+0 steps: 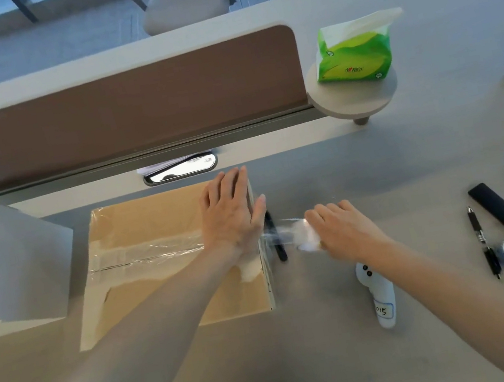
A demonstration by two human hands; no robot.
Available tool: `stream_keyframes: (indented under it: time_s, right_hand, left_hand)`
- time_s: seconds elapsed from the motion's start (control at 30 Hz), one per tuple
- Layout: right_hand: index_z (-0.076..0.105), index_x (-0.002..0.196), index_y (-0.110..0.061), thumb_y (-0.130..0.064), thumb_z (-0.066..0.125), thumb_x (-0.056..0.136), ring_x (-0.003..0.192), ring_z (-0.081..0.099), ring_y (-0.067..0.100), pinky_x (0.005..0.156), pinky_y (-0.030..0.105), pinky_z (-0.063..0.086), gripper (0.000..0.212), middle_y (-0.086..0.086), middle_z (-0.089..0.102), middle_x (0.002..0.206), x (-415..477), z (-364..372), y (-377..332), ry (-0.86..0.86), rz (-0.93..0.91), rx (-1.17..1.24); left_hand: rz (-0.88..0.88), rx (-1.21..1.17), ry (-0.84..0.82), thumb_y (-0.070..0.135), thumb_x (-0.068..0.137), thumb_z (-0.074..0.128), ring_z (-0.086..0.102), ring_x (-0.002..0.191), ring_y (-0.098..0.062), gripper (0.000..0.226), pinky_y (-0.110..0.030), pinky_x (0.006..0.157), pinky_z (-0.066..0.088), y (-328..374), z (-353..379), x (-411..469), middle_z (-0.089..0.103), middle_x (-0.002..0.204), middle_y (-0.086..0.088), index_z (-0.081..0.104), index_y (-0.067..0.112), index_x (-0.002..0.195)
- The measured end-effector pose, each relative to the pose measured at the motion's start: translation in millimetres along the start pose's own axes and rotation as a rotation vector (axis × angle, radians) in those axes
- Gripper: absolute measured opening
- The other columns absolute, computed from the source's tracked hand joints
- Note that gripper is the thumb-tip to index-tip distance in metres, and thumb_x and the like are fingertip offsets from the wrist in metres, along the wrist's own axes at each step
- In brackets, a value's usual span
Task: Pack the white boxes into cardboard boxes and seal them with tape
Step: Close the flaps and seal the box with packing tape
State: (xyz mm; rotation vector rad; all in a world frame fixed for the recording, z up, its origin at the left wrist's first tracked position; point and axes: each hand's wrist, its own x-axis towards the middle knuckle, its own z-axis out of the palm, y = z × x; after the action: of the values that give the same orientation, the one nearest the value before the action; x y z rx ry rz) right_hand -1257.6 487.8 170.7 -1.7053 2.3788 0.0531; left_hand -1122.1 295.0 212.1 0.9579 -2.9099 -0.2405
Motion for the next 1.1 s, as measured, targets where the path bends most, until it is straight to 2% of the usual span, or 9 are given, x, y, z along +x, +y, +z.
stream_keyframes:
  time_s: [0.1, 0.27, 0.37, 0.47, 0.6, 0.77, 0.87, 0.97, 1.1]
  right_hand:
    - [0.050, 0.100, -0.017, -0.003, 0.063, 0.063, 0.065, 0.047, 0.021, 0.063, 0.033, 0.032, 0.042, -0.004, 0.043, 0.077, -1.4, -0.1, 10.2, -0.025, 0.017, -0.112]
    - [0.045, 0.114, -0.020, -0.013, 0.057, 0.078, 0.094, 0.054, 0.019, 0.086, 0.033, 0.037, 0.038, -0.005, 0.052, 0.101, 0.1, -0.5, 18.9, -0.094, 0.076, 0.025]
    - [0.045, 0.112, -0.019, -0.010, 0.055, 0.077, 0.097, 0.052, 0.020, 0.092, 0.034, 0.034, 0.038, -0.004, 0.049, 0.102, 1.1, 0.1, 20.0, -0.079, 0.124, 0.138]
    - [0.046, 0.106, -0.016, 0.000, 0.051, 0.071, 0.090, 0.050, 0.024, 0.086, 0.037, 0.036, 0.039, 0.000, 0.044, 0.098, 12.3, -1.6, 2.7, -0.024, 0.118, 0.080]
    - [0.051, 0.086, -0.010, 0.009, 0.066, 0.053, 0.070, 0.047, 0.029, 0.062, 0.036, 0.031, 0.041, 0.010, 0.046, 0.084, 23.4, 2.2, -14.2, 0.028, 0.104, -0.144]
    - [0.048, 0.098, -0.011, 0.008, 0.065, 0.060, 0.080, 0.046, 0.028, 0.069, 0.035, 0.029, 0.045, 0.009, 0.046, 0.095, 27.6, 9.2, -17.4, -0.008, 0.114, -0.160]
    - [0.053, 0.086, -0.010, 0.008, 0.071, 0.046, 0.067, 0.047, 0.027, 0.061, 0.035, 0.031, 0.047, 0.008, 0.048, 0.081, 31.4, 10.6, -17.9, 0.000, 0.154, -0.207]
    - [0.057, 0.087, -0.010, 0.005, 0.072, 0.048, 0.066, 0.050, 0.029, 0.060, 0.037, 0.039, 0.044, 0.008, 0.052, 0.078, 31.8, 12.3, -16.7, 0.043, 0.177, -0.203]
    - [0.050, 0.117, -0.014, -0.011, 0.062, 0.074, 0.094, 0.054, 0.032, 0.080, 0.040, 0.039, 0.045, 0.007, 0.054, 0.104, 32.8, 12.7, -19.3, -0.040, 0.196, -0.138]
  left_hand:
    - [0.007, 0.005, 0.003, 0.056, 0.097, 0.033, 0.021, 0.146, -0.022, 0.068, -0.043, 0.119, 0.017, -0.7, -0.2, -0.3, 0.032, 0.157, 0.003, 0.029, 0.022, 0.155]
    - [0.042, 0.035, -0.054, 0.060, 0.096, 0.029, 0.016, 0.148, -0.021, 0.056, -0.042, 0.120, 0.013, -6.1, -3.4, 1.8, 0.029, 0.158, 0.003, 0.036, 0.043, 0.149]
    - [0.034, 0.020, -0.056, 0.060, 0.096, 0.027, 0.016, 0.147, -0.020, 0.050, -0.042, 0.121, 0.013, -20.1, -7.1, 2.4, 0.029, 0.157, 0.004, 0.048, 0.043, 0.139]
    - [0.019, 0.021, -0.039, 0.058, 0.096, 0.026, 0.019, 0.146, -0.020, 0.049, -0.043, 0.121, 0.016, -42.3, -11.5, -0.4, 0.031, 0.155, 0.004, 0.049, 0.042, 0.136]
    - [-0.003, 0.014, -0.009, 0.056, 0.096, 0.027, 0.021, 0.145, -0.020, 0.049, -0.043, 0.120, 0.017, -60.6, -13.4, -2.4, 0.033, 0.154, 0.005, 0.049, 0.042, 0.138]
    - [0.012, 0.036, -0.009, 0.055, 0.095, 0.030, 0.022, 0.144, -0.022, 0.050, -0.044, 0.118, 0.018, -60.1, -12.2, -0.9, 0.034, 0.153, 0.003, 0.049, 0.041, 0.139]
    - [0.023, 0.098, -0.016, 0.054, 0.094, 0.030, 0.024, 0.142, -0.028, 0.053, -0.047, 0.117, 0.016, -58.4, -12.8, -0.1, 0.037, 0.149, -0.003, 0.052, 0.032, 0.136]
    - [0.211, 0.332, 0.029, 0.054, 0.093, 0.037, 0.033, 0.136, -0.038, 0.054, -0.054, 0.115, 0.016, -41.2, -24.0, 7.8, 0.049, 0.138, -0.014, 0.055, 0.017, 0.129]
    - [0.350, 0.189, -0.437, 0.059, 0.097, 0.037, 0.056, 0.113, -0.031, 0.051, -0.043, 0.091, 0.046, 18.4, -25.9, 25.2, 0.062, 0.117, -0.008, 0.054, 0.017, 0.120]
